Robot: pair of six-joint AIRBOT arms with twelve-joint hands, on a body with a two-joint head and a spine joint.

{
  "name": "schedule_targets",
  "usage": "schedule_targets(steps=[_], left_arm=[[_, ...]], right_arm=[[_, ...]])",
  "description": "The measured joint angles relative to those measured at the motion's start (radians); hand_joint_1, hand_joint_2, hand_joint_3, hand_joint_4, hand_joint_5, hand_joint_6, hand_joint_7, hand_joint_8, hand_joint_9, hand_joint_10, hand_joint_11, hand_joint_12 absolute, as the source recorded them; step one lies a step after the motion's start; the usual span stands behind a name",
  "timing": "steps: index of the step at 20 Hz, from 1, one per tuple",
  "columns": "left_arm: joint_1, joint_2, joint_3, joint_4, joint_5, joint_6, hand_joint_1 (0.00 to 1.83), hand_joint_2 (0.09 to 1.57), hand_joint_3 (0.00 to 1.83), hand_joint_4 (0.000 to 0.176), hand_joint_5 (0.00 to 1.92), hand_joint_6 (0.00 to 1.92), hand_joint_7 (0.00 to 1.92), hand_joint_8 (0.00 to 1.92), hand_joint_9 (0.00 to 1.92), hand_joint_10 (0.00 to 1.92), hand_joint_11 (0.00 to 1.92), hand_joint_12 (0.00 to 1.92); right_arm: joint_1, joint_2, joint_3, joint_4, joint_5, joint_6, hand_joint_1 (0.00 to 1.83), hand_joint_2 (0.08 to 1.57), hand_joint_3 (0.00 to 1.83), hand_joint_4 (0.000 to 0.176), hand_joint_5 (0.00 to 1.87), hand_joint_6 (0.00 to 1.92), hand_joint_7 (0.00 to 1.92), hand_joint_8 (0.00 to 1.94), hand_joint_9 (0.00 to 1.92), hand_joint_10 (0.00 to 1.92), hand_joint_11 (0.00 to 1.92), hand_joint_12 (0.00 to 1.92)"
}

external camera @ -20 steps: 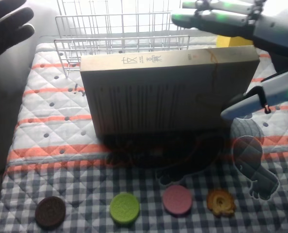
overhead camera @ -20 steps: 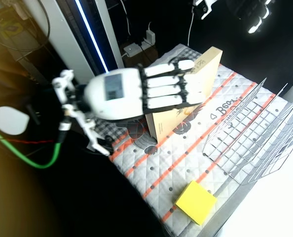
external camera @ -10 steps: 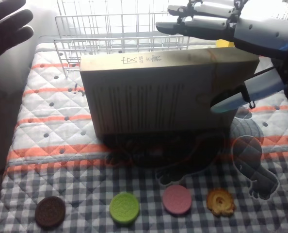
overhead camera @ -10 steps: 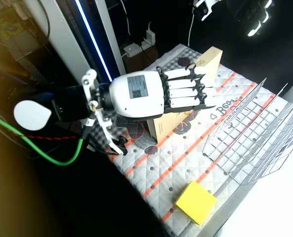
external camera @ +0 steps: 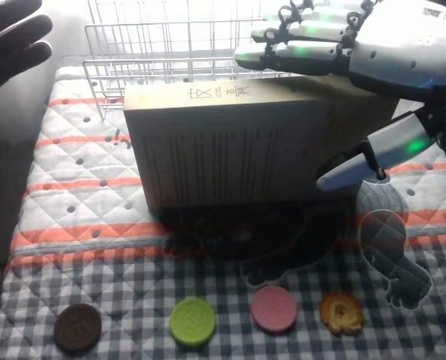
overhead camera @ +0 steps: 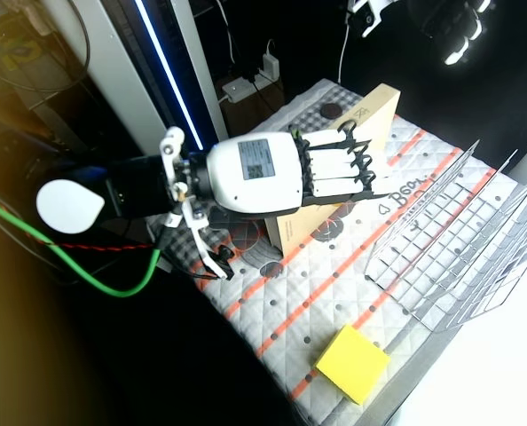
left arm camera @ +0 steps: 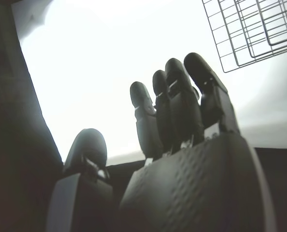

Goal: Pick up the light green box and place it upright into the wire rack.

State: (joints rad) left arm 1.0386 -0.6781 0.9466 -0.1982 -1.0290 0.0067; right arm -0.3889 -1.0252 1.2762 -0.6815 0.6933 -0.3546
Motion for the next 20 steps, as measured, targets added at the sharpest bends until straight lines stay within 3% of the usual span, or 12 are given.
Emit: schedule_targets(steps=[1,3,5,6,7,8,10,13,15,17,19,20], left_arm=[[0.0,0.0,0.0,0.0,0.0,0.0,0.38,1.18,0.0,0.042,0.63,0.0,0.48,0.0,0.48,0.0,0.06,0.99],[0.0,0.0,0.0,0.0,0.0,0.0,0.39,1.17,0.0,0.043,0.64,0.0,0.48,0.0,0.48,0.01,0.07,0.99],[-0.001,0.0,0.0,0.0,0.0,0.0,0.39,1.18,0.0,0.029,0.64,0.0,0.48,0.0,0.48,0.0,0.07,0.99],[-0.001,0.0,0.0,-0.001,0.0,0.0,0.38,1.18,0.0,0.028,0.64,0.0,0.48,0.0,0.48,0.0,0.07,0.99],[-0.001,0.0,0.0,0.0,0.0,0.0,0.37,1.18,0.0,0.0,0.66,0.01,0.49,0.0,0.48,0.0,0.06,0.99],[-0.001,0.0,0.0,0.0,0.001,0.0,0.37,1.18,0.0,0.0,0.67,0.01,0.49,0.0,0.48,0.0,0.06,0.98],[-0.001,-0.002,0.001,0.004,-0.004,0.0,0.38,1.18,0.0,0.03,0.65,0.0,0.48,0.0,0.48,0.0,0.06,0.99],[-0.001,-0.005,0.001,-0.003,-0.007,0.001,0.36,1.18,0.0,0.04,0.64,0.0,0.49,0.0,0.48,0.0,0.06,0.99],[-0.001,-0.005,0.002,0.0,-0.008,0.0,0.37,1.18,0.0,0.046,0.63,0.0,0.47,0.0,0.47,0.0,0.05,0.98],[-0.001,-0.005,0.002,0.003,-0.01,0.0,0.37,1.18,0.0,0.055,0.63,0.0,0.47,0.0,0.47,0.0,0.06,0.99],[-0.001,-0.005,0.002,-0.001,-0.011,0.0,0.37,1.19,0.0,0.036,0.63,0.0,0.47,0.0,0.47,0.0,0.05,0.99],[-0.001,-0.005,0.002,0.0,-0.011,0.0,0.36,1.19,0.0,0.05,0.63,0.0,0.46,0.0,0.47,0.0,0.05,0.99]], right_arm=[[0.0,0.0,0.0,0.0,-0.003,0.0,0.62,0.81,0.0,0.106,0.17,0.0,0.4,0.01,0.24,0.01,0.09,0.05],[0.0,-0.002,0.002,0.0,-0.006,0.0,0.68,0.86,0.01,0.064,0.24,0.02,0.59,0.01,0.47,0.01,0.2,0.29],[0.0,-0.002,0.002,0.0,-0.006,0.003,0.83,0.93,0.0,0.012,0.41,0.0,0.81,0.03,0.86,0.12,0.53,0.97],[0.0,-0.003,0.004,0.001,-0.005,0.005,0.89,0.95,0.0,0.003,0.45,0.0,0.86,0.03,0.9,0.14,0.52,1.13],[0.0,-0.01,0.011,0.005,-0.003,0.011,0.95,0.96,0.0,0.018,0.52,0.01,0.9,0.04,0.93,0.18,0.51,1.29],[0.004,-0.024,0.023,0.008,-0.006,0.025,0.97,0.96,0.0,0.018,0.55,0.01,0.95,0.03,0.89,0.44,0.53,1.37],[-0.029,-0.083,0.099,0.03,0.008,0.178,0.95,0.95,0.0,0.033,0.61,0.0,0.99,0.05,0.75,0.94,0.5,1.52],[-0.065,-0.084,0.111,0.047,0.042,0.216,1.08,0.96,0.0,0.009,0.65,0.01,1.0,0.07,0.77,1.14,0.69,1.54],[-0.066,-0.085,0.111,0.053,0.047,0.217,1.1,0.95,0.0,0.0,0.66,0.0,1.03,0.08,0.88,1.07,0.84,1.48],[-0.074,-0.085,0.112,0.065,0.057,0.216,1.11,0.94,0.0,0.0,0.68,0.0,1.03,0.08,0.82,0.98,0.72,1.46],[-0.084,-0.085,0.119,0.081,0.066,0.22,1.13,0.98,0.0,0.0,0.82,0.02,1.07,0.05,0.99,0.8,0.88,1.38],[-0.092,-0.085,0.122,0.087,0.07,0.228,1.24,1.05,0.01,0.0,0.92,0.74,1.2,0.53,1.13,0.76,0.98,1.36]])
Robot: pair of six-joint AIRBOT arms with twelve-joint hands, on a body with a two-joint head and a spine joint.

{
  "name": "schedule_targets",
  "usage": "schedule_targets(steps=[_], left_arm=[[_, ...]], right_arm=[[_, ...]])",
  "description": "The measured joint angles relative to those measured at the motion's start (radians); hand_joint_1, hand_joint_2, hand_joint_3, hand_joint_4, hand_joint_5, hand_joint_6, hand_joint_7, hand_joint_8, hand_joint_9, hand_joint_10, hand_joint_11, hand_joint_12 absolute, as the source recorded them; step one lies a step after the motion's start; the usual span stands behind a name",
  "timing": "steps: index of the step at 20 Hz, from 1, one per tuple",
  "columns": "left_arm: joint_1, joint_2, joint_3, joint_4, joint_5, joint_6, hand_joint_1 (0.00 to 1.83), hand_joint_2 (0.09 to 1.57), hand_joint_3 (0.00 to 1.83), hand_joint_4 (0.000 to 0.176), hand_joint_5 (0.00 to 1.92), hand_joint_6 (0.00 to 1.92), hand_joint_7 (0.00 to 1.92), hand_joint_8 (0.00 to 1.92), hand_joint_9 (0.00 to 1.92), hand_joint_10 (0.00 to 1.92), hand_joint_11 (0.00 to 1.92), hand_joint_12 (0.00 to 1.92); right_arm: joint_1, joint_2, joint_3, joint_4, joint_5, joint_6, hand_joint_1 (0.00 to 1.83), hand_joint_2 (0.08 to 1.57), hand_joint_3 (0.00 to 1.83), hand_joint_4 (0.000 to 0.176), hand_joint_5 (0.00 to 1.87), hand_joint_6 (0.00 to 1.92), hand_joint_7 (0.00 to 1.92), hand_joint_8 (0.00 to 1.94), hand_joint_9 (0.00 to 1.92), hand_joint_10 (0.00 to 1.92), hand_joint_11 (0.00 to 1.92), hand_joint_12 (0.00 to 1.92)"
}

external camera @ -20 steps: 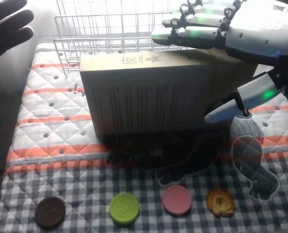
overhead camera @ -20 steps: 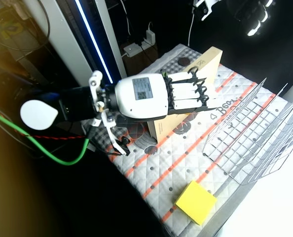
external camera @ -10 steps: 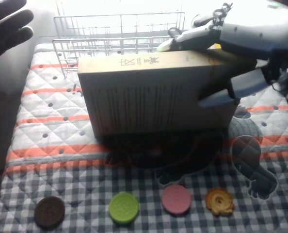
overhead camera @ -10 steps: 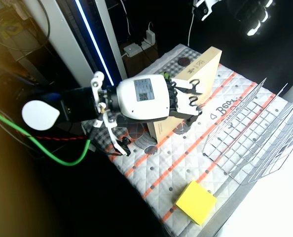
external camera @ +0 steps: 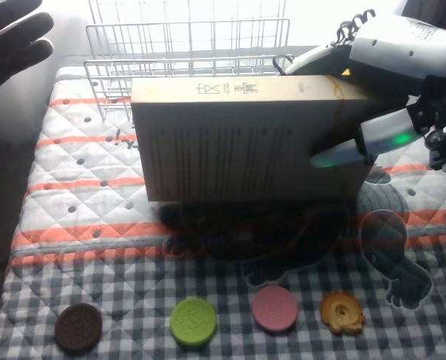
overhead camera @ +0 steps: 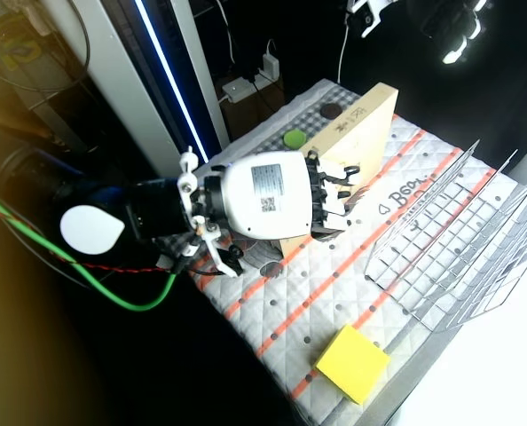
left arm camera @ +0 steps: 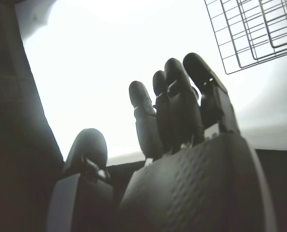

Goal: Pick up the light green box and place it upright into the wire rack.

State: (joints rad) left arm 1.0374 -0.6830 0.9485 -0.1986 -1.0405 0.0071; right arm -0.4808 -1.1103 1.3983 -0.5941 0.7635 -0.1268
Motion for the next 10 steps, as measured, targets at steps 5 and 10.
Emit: schedule_targets(steps=[5,10], left_arm=[[0.0,0.0,0.0,0.002,0.001,0.0,0.38,1.19,0.0,0.062,0.63,0.0,0.48,0.0,0.48,0.0,0.06,1.01],[0.0,-0.002,0.001,-0.002,0.006,0.0,0.35,1.19,0.0,0.031,0.66,0.0,0.49,0.0,0.47,0.0,0.09,0.92]], right_arm=[[-0.006,-0.001,0.019,-0.001,0.003,0.044,1.28,1.08,0.0,0.0,0.99,0.77,1.14,0.93,1.34,0.71,1.19,1.21],[0.076,0.005,0.004,-0.116,-0.043,0.04,1.27,1.07,0.0,0.0,1.01,0.79,1.19,0.77,1.32,0.55,1.15,1.23]])
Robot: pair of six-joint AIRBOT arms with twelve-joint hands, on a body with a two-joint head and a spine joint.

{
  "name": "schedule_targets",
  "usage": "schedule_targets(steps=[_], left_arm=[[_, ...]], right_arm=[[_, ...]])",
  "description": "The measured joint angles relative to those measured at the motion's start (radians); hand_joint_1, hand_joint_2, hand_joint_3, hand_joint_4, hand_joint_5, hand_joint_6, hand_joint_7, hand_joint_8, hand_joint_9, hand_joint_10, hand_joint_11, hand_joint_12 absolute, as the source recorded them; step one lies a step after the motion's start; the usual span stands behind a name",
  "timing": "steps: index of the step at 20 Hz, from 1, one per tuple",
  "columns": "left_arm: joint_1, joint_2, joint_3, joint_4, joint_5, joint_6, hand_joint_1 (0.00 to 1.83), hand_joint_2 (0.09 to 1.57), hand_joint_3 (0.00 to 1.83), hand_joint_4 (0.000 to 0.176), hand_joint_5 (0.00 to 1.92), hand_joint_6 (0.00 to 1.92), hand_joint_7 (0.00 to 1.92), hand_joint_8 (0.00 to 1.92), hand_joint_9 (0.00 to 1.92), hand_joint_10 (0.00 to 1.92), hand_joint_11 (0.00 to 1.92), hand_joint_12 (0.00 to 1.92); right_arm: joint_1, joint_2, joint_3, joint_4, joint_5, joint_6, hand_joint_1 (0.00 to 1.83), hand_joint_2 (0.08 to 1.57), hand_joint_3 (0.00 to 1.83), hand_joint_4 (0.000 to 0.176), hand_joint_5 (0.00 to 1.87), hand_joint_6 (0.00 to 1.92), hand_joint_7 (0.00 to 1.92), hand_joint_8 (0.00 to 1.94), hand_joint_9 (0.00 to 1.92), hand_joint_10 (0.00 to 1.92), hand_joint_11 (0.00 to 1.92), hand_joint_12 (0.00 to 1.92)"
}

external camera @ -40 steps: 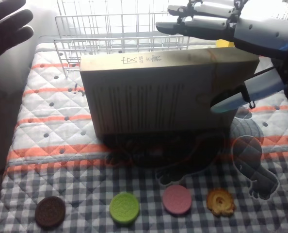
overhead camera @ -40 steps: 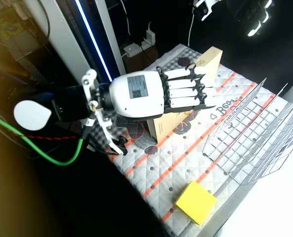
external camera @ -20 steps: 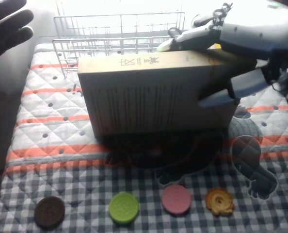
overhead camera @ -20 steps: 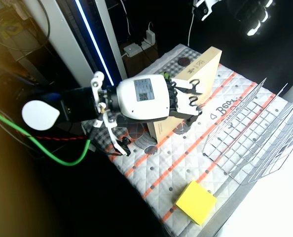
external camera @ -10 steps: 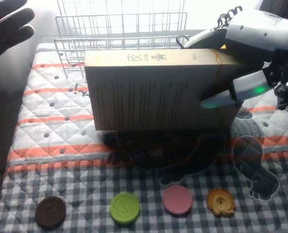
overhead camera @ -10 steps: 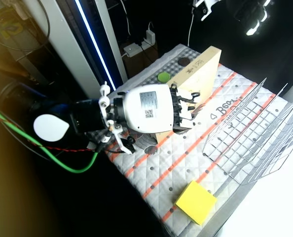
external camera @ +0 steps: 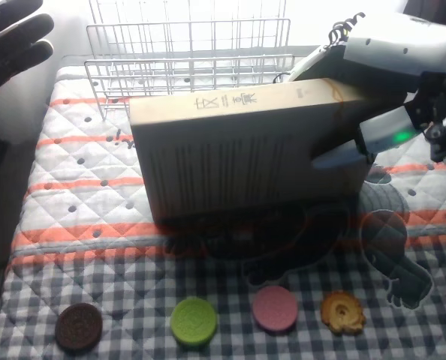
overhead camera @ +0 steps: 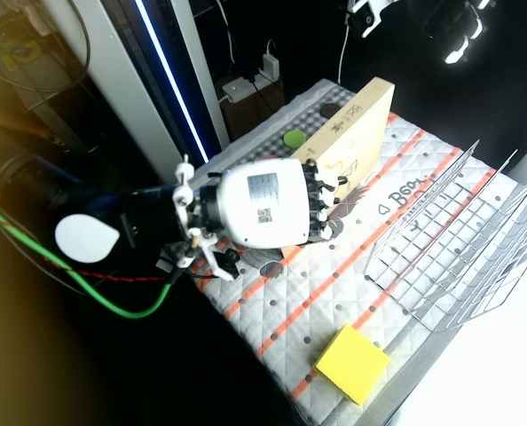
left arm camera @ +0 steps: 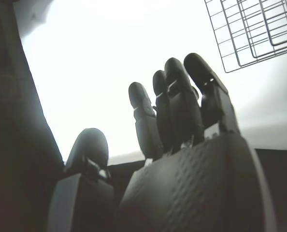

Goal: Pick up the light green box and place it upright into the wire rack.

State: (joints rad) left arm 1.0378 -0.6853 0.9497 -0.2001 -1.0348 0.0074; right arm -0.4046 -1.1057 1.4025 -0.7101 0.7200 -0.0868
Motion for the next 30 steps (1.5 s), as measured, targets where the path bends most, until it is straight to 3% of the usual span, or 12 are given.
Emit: schedule_targets(steps=[3,6,9,10,12,14,17,23,24,28,29,30], left_arm=[[0.0,-0.01,0.002,0.002,0.01,0.0,0.33,1.19,0.0,0.035,0.66,0.0,0.48,0.0,0.46,0.0,0.1,0.88],[0.0,-0.01,0.002,0.001,0.013,0.0,0.33,1.17,0.0,0.023,0.67,0.0,0.49,0.0,0.47,0.0,0.11,0.87],[0.0,-0.01,0.002,0.002,0.012,0.0,0.31,1.17,0.0,0.015,0.68,0.01,0.5,0.0,0.48,0.01,0.12,0.87],[0.0,-0.01,0.002,-0.001,0.013,0.0,0.29,1.16,0.0,0.024,0.68,0.0,0.49,0.0,0.48,0.0,0.12,0.87],[0.0,-0.01,0.002,-0.002,0.013,0.0,0.32,1.16,0.0,0.021,0.68,0.0,0.49,0.0,0.48,0.0,0.12,0.86],[0.0,-0.01,0.002,0.002,0.013,0.0,0.32,1.17,0.0,0.031,0.68,0.0,0.5,0.0,0.49,0.01,0.13,0.87],[0.0,-0.01,0.002,0.0,0.014,0.0,0.33,1.17,0.0,0.059,0.66,0.0,0.5,0.0,0.49,0.0,0.11,0.87],[0.0,-0.01,0.002,0.0,0.016,0.0,0.25,1.18,0.0,0.057,0.65,0.0,0.51,0.0,0.52,0.0,0.14,0.85],[0.0,-0.01,0.002,-0.001,0.018,0.0,0.26,1.19,0.0,0.069,0.64,0.0,0.5,0.0,0.52,0.0,0.16,0.86],[0.0,-0.01,0.002,-0.003,0.018,-0.001,0.3,1.18,0.0,0.059,0.65,0.0,0.5,0.0,0.52,0.0,0.15,0.85],[0.0,-0.01,0.002,-0.005,0.018,0.0,0.34,1.18,0.0,0.065,0.64,0.0,0.5,0.0,0.52,0.0,0.15,0.86],[0.0,-0.01,0.002,-0.005,0.018,-0.001,0.35,1.18,0.0,0.105,0.6,0.0,0.48,0.0,0.49,0.0,0.13,0.86]], right_arm=[[0.035,0.026,-0.008,-0.035,-0.008,-0.017,1.28,1.05,0.0,0.0,1.06,0.69,1.22,0.75,1.38,0.53,1.17,1.23],[0.089,0.043,-0.014,-0.066,-0.009,-0.019,1.27,1.06,0.0,0.0,1.0,0.81,1.23,0.71,1.4,0.36,1.21,1.06],[0.14,0.046,-0.019,-0.062,0.017,-0.018,1.27,1.07,0.0,0.0,0.98,0.83,1.19,0.78,1.41,0.25,1.16,1.06],[0.141,0.046,-0.019,-0.071,0.019,-0.018,1.28,1.07,0.0,0.0,0.98,0.82,1.21,0.77,1.46,0.24,1.19,1.08],[0.147,0.046,-0.019,-0.082,0.01,-0.018,1.28,1.07,0.0,0.0,0.97,0.81,1.2,0.8,1.5,0.24,1.2,1.11],[0.156,0.05,-0.019,-0.077,0.009,-0.018,1.28,1.08,0.0,0.0,0.95,0.85,1.18,0.82,1.5,0.22,1.21,1.09],[0.179,0.053,-0.019,-0.077,0.008,-0.018,1.28,1.07,0.0,0.0,0.96,0.84,1.22,0.75,1.52,0.16,1.25,0.96],[0.211,0.052,0.006,-0.081,0.005,-0.018,1.29,1.06,0.0,0.0,0.97,0.81,1.24,0.74,1.56,0.15,1.24,1.0],[0.216,0.052,0.01,-0.079,-0.004,-0.019,1.29,1.07,0.0,0.0,0.94,0.86,1.24,0.73,1.58,0.15,1.27,1.0],[0.267,0.048,0.018,-0.068,-0.002,-0.017,1.29,1.07,0.0,0.0,0.93,0.9,1.25,0.7,1.61,0.14,1.34,0.99],[0.276,0.043,0.023,-0.064,-0.002,-0.018,1.29,1.05,0.0,0.0,0.97,0.84,1.28,0.66,1.66,0.17,1.39,1.0],[0.282,0.04,0.027,-0.065,-0.005,-0.018,1.29,1.05,0.0,0.0,0.98,0.82,1.3,0.62,1.68,0.18,1.4,1.02]])
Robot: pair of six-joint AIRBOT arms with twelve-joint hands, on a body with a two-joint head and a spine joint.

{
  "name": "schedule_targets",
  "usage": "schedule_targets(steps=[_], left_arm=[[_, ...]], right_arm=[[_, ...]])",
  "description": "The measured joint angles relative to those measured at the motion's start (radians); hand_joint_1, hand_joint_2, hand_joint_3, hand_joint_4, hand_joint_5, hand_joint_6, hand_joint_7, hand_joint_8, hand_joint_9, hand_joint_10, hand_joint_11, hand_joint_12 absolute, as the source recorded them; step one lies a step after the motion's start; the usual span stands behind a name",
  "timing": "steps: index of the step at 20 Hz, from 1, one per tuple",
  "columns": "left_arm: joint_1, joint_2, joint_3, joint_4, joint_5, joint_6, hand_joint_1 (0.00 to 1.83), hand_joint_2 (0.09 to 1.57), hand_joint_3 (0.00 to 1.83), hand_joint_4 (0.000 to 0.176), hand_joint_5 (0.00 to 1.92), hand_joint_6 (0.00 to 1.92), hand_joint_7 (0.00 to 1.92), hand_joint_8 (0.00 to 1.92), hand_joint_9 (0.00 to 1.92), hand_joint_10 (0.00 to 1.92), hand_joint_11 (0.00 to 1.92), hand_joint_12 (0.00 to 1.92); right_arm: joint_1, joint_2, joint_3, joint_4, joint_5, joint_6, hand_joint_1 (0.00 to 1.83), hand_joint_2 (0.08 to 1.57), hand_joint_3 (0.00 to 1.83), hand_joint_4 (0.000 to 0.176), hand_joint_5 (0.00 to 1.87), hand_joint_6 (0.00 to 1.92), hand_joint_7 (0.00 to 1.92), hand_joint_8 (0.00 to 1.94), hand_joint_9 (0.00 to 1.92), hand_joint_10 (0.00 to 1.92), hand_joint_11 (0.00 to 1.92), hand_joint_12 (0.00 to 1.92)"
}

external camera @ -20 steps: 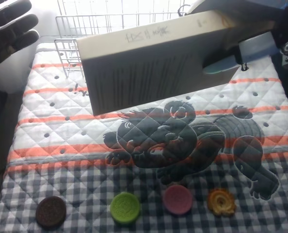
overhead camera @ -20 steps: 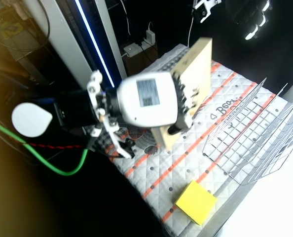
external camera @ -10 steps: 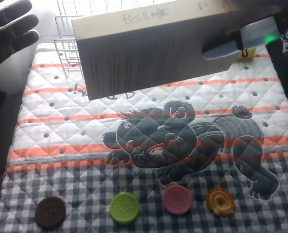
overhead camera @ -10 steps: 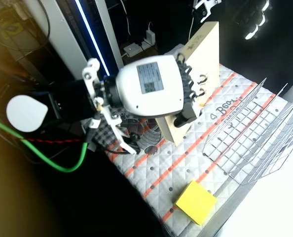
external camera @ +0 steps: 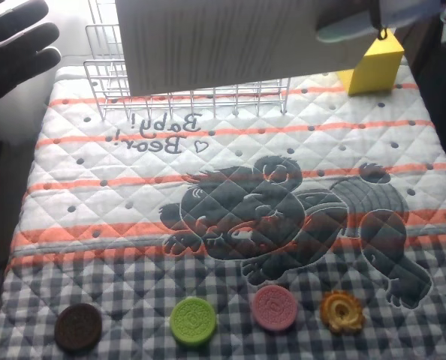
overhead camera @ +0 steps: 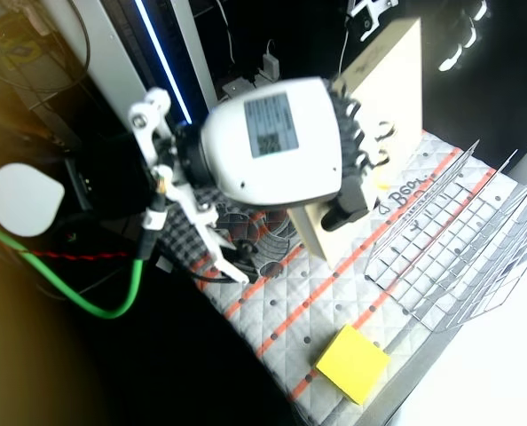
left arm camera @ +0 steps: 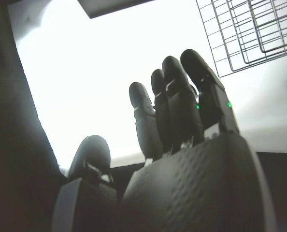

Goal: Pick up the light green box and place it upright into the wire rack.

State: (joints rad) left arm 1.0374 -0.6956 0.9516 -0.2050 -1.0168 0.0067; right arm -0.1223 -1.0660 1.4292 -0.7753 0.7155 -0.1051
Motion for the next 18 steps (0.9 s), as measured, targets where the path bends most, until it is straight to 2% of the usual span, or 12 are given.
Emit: schedule_targets(steps=[2,5,6,7,8,9,10,11,13,15,17,18], left_arm=[[0.0,0.0,0.0,0.001,0.0,0.0,0.34,1.18,0.0,0.111,0.6,0.0,0.47,0.0,0.49,0.0,0.12,0.86],[0.0,0.0,0.0,-0.001,0.0,0.0,0.34,1.18,0.0,0.099,0.62,0.0,0.46,0.0,0.48,0.0,0.14,0.81],[0.0,0.0,0.0,-0.002,0.002,0.0,0.34,1.18,0.0,0.112,0.61,0.0,0.47,0.0,0.49,0.0,0.14,0.81],[0.0,0.0,0.0,0.0,0.003,0.0,0.36,1.18,0.0,0.096,0.63,0.01,0.48,0.0,0.5,0.01,0.14,0.81],[0.0,0.0,0.0,0.002,0.003,0.0,0.36,1.18,0.0,0.088,0.64,0.01,0.48,0.01,0.5,0.01,0.14,0.81],[0.0,0.0,0.0,0.0,0.006,0.0,0.36,1.18,0.0,0.088,0.64,0.01,0.48,0.01,0.5,0.01,0.14,0.81],[-0.002,-0.002,0.0,-0.002,0.009,0.0,0.34,1.18,0.0,0.098,0.62,0.0,0.48,0.0,0.51,0.01,0.17,0.83],[-0.004,-0.004,0.0,-0.005,0.01,0.0,0.34,1.18,0.0,0.1,0.61,0.0,0.47,0.0,0.5,0.0,0.17,0.83],[-0.013,-0.012,0.005,-0.002,0.016,0.001,0.33,1.18,0.0,0.116,0.59,0.0,0.47,0.0,0.49,0.0,0.15,0.83],[-0.013,-0.013,0.005,0.005,0.02,0.0,0.3,1.18,0.0,0.112,0.61,0.01,0.48,0.0,0.49,0.0,0.14,0.83],[-0.013,-0.012,0.006,0.0,0.025,0.0,0.31,1.17,0.0,0.074,0.63,0.01,0.48,0.0,0.49,0.0,0.12,0.82],[-0.013,-0.012,0.006,-0.002,0.025,0.0,0.34,1.17,0.0,0.08,0.63,0.01,0.49,0.0,0.49,0.0,0.12,0.82]], right_arm=[[0.008,-0.005,0.009,0.007,-0.003,0.0,1.3,1.04,0.0,0.0,0.99,0.85,1.32,0.56,1.63,0.16,1.39,1.02],[0.014,-0.024,0.032,0.043,-0.013,-0.01,1.29,1.06,0.0,0.0,0.95,0.87,1.28,0.64,1.63,0.15,1.31,1.13],[0.014,-0.036,0.039,0.054,-0.02,-0.027,1.29,1.07,0.0,0.0,0.93,0.9,1.25,0.7,1.63,0.14,1.32,1.09],[0.014,-0.055,0.053,0.075,-0.03,-0.032,1.29,1.07,0.0,0.0,0.93,0.91,1.24,0.71,1.62,0.11,1.35,0.88],[0.02,-0.066,0.061,0.077,-0.035,-0.031,1.29,1.07,0.0,0.0,0.94,0.9,1.25,0.7,1.62,0.1,1.36,0.83],[0.021,-0.081,0.072,0.077,-0.044,-0.033,1.29,1.07,0.0,0.0,0.94,0.9,1.25,0.7,1.62,0.1,1.36,0.83],[0.029,-0.097,0.083,0.082,-0.053,-0.034,1.28,1.07,0.0,0.0,0.93,0.93,1.24,0.7,1.62,0.07,1.37,0.78],[0.032,-0.104,0.087,0.084,-0.062,-0.034,1.28,1.08,0.0,0.0,0.91,0.95,1.22,0.75,1.6,0.06,1.36,0.77],[0.033,-0.124,0.1,0.093,-0.074,-0.043,1.28,1.08,0.0,0.0,0.92,0.92,1.2,0.8,1.62,0.06,1.37,0.78],[0.033,-0.135,0.111,0.092,-0.101,-0.047,1.28,1.08,0.0,0.0,0.93,0.88,1.19,0.83,1.64,0.07,1.38,0.79],[0.033,-0.14,0.118,0.092,-0.105,-0.046,1.16,1.14,0.0,0.0,0.92,1.05,1.33,0.39,1.65,0.08,1.35,0.87],[0.033,-0.146,0.126,0.102,-0.11,-0.048,1.15,1.15,0.0,0.0,0.91,1.07,1.38,0.28,1.66,0.09,1.36,0.87]])
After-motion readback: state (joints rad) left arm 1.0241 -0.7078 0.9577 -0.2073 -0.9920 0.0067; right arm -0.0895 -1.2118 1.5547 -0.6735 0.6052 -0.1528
